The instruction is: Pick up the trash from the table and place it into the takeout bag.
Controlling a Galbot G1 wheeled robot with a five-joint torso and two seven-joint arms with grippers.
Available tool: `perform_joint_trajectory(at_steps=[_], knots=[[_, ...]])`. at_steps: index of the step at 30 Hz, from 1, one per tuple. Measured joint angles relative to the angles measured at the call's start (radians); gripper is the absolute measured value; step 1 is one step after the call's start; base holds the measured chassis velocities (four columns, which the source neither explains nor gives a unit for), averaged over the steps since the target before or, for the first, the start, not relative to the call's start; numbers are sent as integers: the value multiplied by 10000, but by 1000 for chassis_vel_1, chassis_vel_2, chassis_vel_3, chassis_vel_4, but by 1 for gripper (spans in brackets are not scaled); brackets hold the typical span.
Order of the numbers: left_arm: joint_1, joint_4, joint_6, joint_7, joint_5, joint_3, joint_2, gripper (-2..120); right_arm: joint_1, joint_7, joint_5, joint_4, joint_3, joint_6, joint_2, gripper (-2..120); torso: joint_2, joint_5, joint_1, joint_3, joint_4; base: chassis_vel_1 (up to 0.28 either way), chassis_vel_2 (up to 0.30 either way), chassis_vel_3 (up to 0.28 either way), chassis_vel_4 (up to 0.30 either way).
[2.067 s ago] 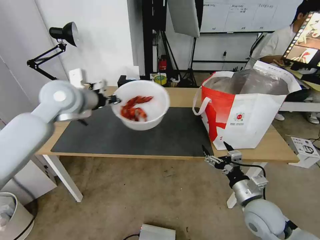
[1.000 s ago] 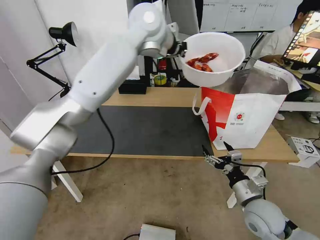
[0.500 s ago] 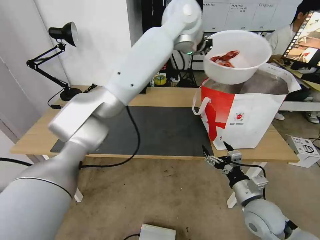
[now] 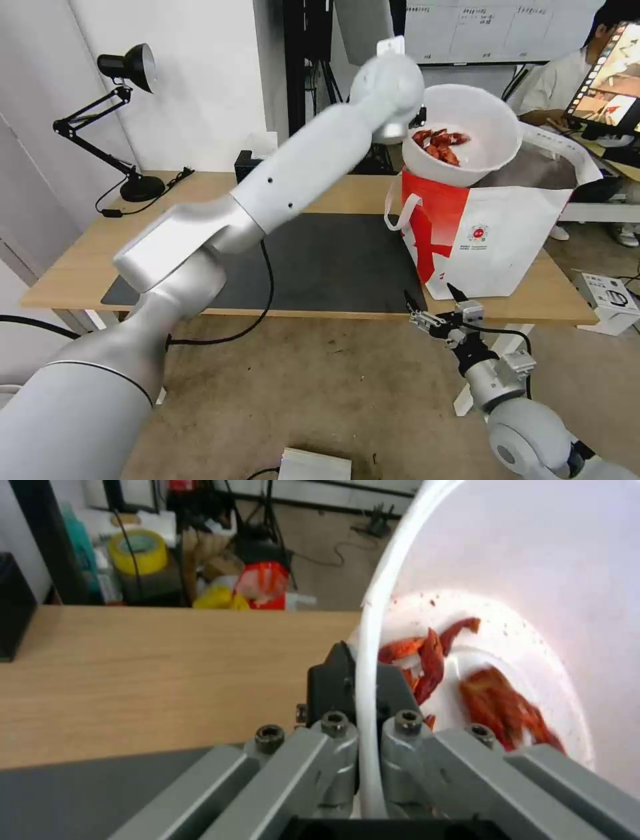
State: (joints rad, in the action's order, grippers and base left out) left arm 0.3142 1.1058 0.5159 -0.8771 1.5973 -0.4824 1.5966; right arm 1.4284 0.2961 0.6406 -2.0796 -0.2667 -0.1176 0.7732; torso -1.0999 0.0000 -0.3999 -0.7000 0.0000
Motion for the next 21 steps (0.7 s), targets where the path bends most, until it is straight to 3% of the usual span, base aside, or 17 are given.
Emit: perform_joint_trajectory(at_steps=[11,21], knots=[[-154,346,20,1,-1031,-478,-31,0,0,0,0,0,0,0,0,100,0,0,0,0,0,0,0,0,0],[-146,737,575,5,-1564,-998,-97,0,0,0,0,0,0,0,0,100,-1,0,0,0,-1,0,0,0,0]])
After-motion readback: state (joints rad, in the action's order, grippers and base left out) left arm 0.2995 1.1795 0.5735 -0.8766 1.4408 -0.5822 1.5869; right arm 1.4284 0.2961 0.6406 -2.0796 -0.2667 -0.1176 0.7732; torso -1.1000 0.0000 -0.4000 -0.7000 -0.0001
